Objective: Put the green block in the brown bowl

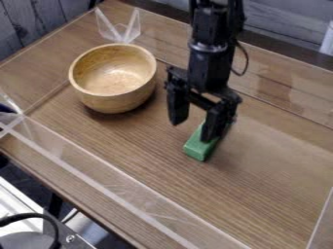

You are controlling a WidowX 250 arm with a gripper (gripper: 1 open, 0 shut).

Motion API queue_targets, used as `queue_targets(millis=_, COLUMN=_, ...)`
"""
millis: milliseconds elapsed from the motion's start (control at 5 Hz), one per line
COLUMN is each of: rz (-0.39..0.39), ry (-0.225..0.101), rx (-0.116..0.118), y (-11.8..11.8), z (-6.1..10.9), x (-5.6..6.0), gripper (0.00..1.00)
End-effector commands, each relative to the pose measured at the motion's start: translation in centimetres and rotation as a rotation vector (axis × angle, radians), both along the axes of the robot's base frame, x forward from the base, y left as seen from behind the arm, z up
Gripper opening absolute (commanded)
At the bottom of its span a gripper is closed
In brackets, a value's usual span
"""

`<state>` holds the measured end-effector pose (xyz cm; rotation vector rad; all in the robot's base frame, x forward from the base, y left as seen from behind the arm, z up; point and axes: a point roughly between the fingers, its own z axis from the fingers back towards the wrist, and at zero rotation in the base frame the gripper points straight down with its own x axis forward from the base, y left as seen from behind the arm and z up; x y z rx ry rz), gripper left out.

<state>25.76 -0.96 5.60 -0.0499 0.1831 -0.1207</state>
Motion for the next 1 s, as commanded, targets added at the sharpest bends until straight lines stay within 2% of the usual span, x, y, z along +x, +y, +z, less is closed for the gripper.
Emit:
queue_targets(millis=0, rz=-0.045, ry=-0.09, rx=-0.022, y=-0.4, z=-0.7, x=1.0, gripper=1.0)
queue_targets(millis=200, rz=-0.061, ry=-0.13, rx=-0.033, y=-0.7, z=-2.4, x=1.5, gripper=1.0)
queue_targets(millis=400, rz=-0.063, ry=-0.137, rx=-0.035, y=-0.5, z=-2.4, x=2.6, gripper=0.0)
queue_targets(millis=600, rz=-0.066, ry=-0.148, rx=-0.04, y=-0.6, z=-2.1, x=3.7, gripper=0.0)
queue_targets(millis=800, rz=-0.105, ry=-0.141, rx=-0.039, y=-0.9, z=-2.1, x=3.5, gripper=0.0)
